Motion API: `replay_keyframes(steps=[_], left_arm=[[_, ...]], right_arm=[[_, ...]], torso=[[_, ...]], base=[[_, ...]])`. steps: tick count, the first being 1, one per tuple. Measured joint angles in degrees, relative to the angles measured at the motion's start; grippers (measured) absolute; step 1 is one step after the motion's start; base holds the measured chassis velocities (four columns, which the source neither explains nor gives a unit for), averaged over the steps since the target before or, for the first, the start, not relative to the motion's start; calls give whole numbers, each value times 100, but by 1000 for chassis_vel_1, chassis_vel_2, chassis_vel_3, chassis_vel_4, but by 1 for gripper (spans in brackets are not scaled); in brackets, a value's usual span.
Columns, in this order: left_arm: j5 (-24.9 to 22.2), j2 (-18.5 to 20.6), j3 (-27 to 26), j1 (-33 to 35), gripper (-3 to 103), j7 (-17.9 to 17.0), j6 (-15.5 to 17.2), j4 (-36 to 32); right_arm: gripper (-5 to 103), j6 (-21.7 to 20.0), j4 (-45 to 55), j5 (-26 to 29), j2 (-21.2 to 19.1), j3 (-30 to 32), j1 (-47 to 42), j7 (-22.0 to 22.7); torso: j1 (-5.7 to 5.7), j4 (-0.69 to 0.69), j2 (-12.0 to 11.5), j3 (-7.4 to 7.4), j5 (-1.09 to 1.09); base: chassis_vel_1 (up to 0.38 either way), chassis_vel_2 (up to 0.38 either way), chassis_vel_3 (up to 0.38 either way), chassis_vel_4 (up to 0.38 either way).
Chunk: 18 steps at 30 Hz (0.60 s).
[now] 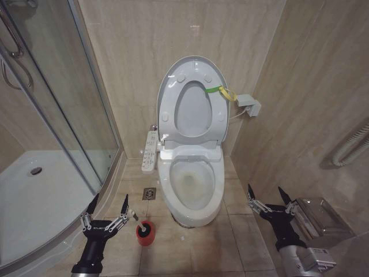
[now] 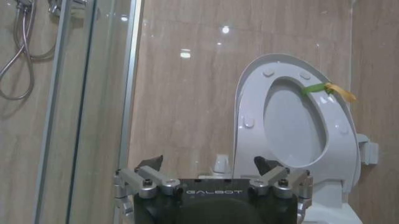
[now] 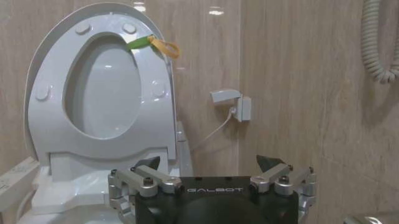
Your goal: Open the toilet lid, clean the toilet bowl with a toilet brush, close the toilet lid, and flush.
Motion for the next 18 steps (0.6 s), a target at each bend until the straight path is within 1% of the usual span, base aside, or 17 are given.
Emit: replay_keyframes(steps=[3, 9, 11, 13, 15, 16, 18], left_arm=[[6, -5, 53, -3, 96, 2, 0, -9], [6, 2, 74, -2, 96, 3, 0, -21], [6, -1, 87, 4, 96, 1, 0, -31], [6, -2, 90, 5, 96, 1, 0, -33], [8, -9, 98, 7, 96, 1, -2, -33], [9, -12, 100, 7, 99, 2, -4, -33], [10, -15, 102, 7, 99, 2, -5, -30]], right_arm=[[100, 0, 0, 0, 0, 0, 0, 0], [100, 0, 0, 0, 0, 0, 0, 0], [100, 0, 0, 0, 0, 0, 0, 0], [100, 0, 0, 0, 0, 0, 0, 0], [100, 0, 0, 0, 0, 0, 0, 0], [100, 0, 0, 0, 0, 0, 0, 0], [100, 0, 0, 0, 0, 0, 0, 0]], torso=[[51, 0, 123, 73, 0], [99, 0, 232, 135, 0], [132, 0, 319, 187, 0], [139, 0, 339, 200, 0], [170, 0, 412, 241, 0], [187, 0, 450, 262, 0], [203, 0, 485, 281, 0]], base=[[0, 0, 0, 0], [0, 0, 0, 0], [0, 0, 0, 0], [0, 0, 0, 0], [0, 0, 0, 0], [0, 0, 0, 0], [0, 0, 0, 0]])
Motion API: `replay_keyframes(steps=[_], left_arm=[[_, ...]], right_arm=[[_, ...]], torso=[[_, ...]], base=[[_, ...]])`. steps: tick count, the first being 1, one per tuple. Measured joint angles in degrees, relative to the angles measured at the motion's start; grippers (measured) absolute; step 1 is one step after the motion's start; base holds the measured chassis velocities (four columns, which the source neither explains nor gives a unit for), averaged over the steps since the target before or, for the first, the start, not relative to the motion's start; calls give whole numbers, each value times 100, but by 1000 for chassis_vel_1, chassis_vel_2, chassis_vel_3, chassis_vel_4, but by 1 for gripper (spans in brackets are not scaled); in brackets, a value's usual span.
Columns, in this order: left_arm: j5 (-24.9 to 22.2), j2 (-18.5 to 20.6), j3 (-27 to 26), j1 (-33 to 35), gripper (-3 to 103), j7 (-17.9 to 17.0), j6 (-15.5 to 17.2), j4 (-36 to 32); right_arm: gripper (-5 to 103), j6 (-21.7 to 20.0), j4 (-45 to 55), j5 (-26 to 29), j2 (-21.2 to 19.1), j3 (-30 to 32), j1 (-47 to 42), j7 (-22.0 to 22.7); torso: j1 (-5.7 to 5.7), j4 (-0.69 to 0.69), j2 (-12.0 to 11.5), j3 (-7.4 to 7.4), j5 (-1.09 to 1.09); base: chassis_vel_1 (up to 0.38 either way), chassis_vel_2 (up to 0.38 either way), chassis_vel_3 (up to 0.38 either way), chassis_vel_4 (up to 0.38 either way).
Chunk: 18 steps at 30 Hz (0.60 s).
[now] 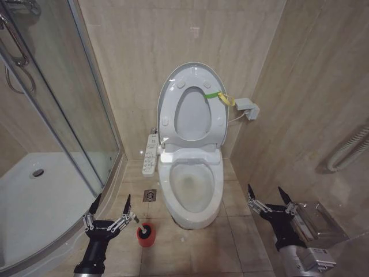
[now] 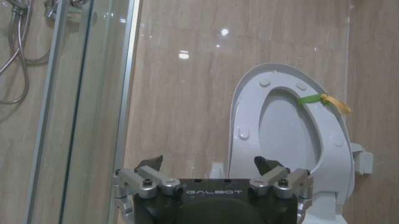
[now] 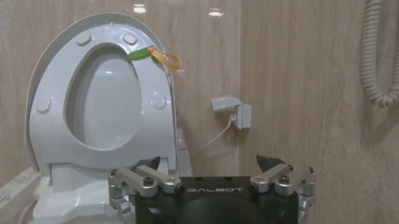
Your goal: Open the toilet lid, clean the toilet bowl with a toilet brush, close the toilet lid, and flush.
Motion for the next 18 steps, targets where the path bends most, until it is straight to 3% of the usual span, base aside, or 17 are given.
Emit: replay_keyframes(steps=[18], left_arm=[[-6, -6, 4, -37, 93, -2, -10, 106]], right_arm=[[100, 0, 0, 1, 0, 0, 0, 0]], torso=[[174, 0, 440, 267, 0]], base=[[0, 0, 0, 0]])
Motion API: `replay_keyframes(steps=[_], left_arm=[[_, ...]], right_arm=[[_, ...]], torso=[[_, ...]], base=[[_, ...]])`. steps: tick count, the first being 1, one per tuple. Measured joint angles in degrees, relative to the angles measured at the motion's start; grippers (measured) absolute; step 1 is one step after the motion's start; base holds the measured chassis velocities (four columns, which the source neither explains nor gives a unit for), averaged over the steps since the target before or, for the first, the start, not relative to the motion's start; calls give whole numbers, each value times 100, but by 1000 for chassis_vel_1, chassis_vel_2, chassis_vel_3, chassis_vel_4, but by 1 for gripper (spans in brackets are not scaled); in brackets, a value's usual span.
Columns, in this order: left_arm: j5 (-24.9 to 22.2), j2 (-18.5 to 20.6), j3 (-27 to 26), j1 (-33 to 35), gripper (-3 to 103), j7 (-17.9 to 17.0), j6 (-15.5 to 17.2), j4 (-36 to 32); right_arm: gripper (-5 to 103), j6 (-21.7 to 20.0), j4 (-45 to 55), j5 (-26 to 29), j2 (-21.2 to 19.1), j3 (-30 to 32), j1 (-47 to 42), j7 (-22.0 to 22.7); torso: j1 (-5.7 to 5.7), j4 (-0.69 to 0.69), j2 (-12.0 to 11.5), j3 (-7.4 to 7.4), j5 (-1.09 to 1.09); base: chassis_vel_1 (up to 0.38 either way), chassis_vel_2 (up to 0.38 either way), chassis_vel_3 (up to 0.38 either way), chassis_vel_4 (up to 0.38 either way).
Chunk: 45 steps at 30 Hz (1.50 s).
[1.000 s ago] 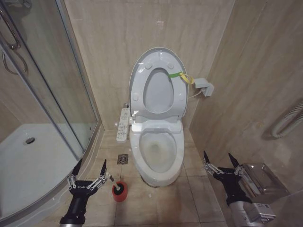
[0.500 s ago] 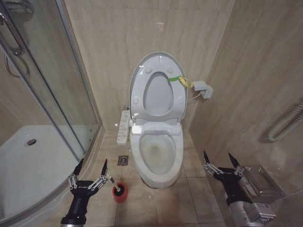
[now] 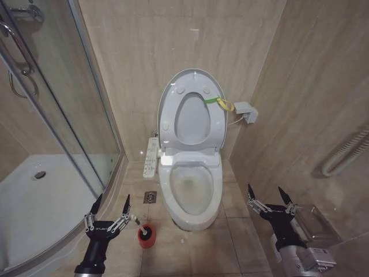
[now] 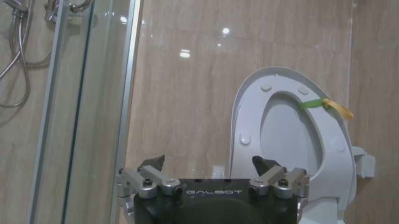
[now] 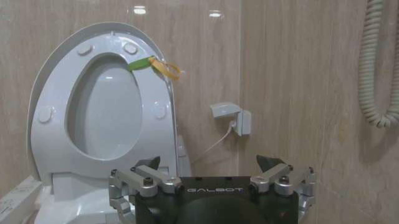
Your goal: Open the toilet lid, clean the toilet bowl with a toilet brush, close the toilet lid, and flush.
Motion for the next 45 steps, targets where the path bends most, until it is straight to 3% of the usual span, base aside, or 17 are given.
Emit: replay_keyframes(steps=[34, 39, 40, 45], left_arm=[[-67, 13, -15, -74, 92, -132, -132, 79], [-104, 19, -10, -93, 92, -114, -194, 112], [-107, 23, -9, -98, 78, -115, -196, 120], [-105, 36, -8, -97, 78, -89, -197, 160]], right_arm=[[100, 0, 0, 0, 0, 0, 0, 0], [100, 0, 0, 0, 0, 0, 0, 0], [100, 0, 0, 0, 0, 0, 0, 0], [100, 0, 0, 0, 0, 1, 0, 0]], torso=[[363, 0, 859, 496, 0], [376, 0, 894, 519, 0], [378, 0, 898, 521, 0], [378, 0, 895, 521, 0]], base=[[0, 0, 0, 0], [0, 0, 0, 0], [0, 0, 0, 0], [0, 0, 0, 0]])
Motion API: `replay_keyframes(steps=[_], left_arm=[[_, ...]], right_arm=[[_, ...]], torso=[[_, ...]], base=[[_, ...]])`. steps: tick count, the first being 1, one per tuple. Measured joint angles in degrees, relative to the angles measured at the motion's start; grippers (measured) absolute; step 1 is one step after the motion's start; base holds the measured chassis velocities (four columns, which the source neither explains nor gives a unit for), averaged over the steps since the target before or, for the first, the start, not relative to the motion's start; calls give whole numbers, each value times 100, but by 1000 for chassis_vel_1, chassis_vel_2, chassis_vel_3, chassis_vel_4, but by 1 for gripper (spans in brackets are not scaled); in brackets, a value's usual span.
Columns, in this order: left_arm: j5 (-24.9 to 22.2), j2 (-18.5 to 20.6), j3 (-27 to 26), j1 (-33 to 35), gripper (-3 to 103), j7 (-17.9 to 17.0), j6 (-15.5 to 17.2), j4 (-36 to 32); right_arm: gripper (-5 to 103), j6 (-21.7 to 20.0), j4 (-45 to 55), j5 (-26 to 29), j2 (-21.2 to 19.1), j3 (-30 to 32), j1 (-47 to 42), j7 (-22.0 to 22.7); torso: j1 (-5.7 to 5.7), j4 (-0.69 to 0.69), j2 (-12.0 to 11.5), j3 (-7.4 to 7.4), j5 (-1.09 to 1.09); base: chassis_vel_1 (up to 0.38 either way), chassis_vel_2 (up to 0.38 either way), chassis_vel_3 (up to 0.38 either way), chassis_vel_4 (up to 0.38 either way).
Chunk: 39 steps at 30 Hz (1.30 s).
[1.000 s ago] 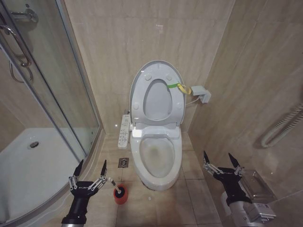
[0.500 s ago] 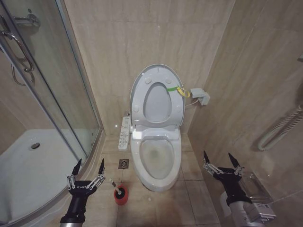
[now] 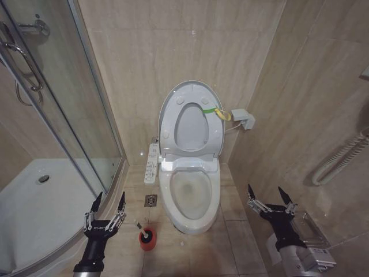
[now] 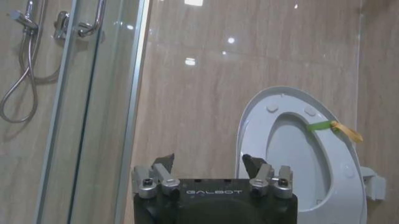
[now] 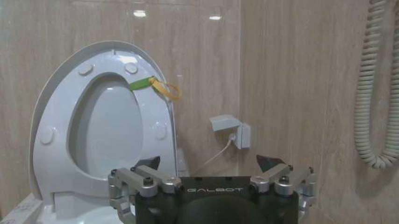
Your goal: Open the toilet lid, clean the toilet bowl with a toilet brush, close the toilet lid, and flush.
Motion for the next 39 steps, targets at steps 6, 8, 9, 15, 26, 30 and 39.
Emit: replay_keyframes(steps=[6, 8, 9, 15, 26, 30, 39], left_arm=[[6, -7, 17, 29, 72, -44, 17, 25], [11, -7, 15, 33, 72, -52, 23, 25], [16, -9, 10, 35, 72, -58, 28, 25], [64, -16, -25, 74, 83, -189, 94, -36], [-104, 215, -159, 226, 100, -470, 545, -277], [-376, 291, -237, 147, 100, -511, 826, -178], [-921, 398, -357, 17, 100, -491, 2109, -356]], right_arm=[[100, 0, 0, 0, 0, 0, 0, 0], [100, 0, 0, 0, 0, 0, 0, 0], [100, 0, 0, 0, 0, 0, 0, 0], [100, 0, 1, 0, 0, 0, 0, 0], [100, 0, 0, 0, 0, 0, 0, 0], [100, 0, 1, 0, 0, -1, 0, 0], [100, 0, 0, 0, 0, 0, 0, 0]], torso=[[-7, 0, -17, -10, 0], [-9, 0, -20, -12, 0], [-10, 0, -22, -13, 0], [-16, 0, -37, -21, 0], [-23, 0, -51, -30, 1], [-23, 0, -53, -32, 0], [-27, 0, -60, -35, 0]], base=[[0, 0, 0, 0], [0, 0, 0, 0], [0, 0, 0, 0], [0, 0, 0, 0], [0, 0, 0, 0], [0, 0, 0, 0], [0, 0, 0, 0]])
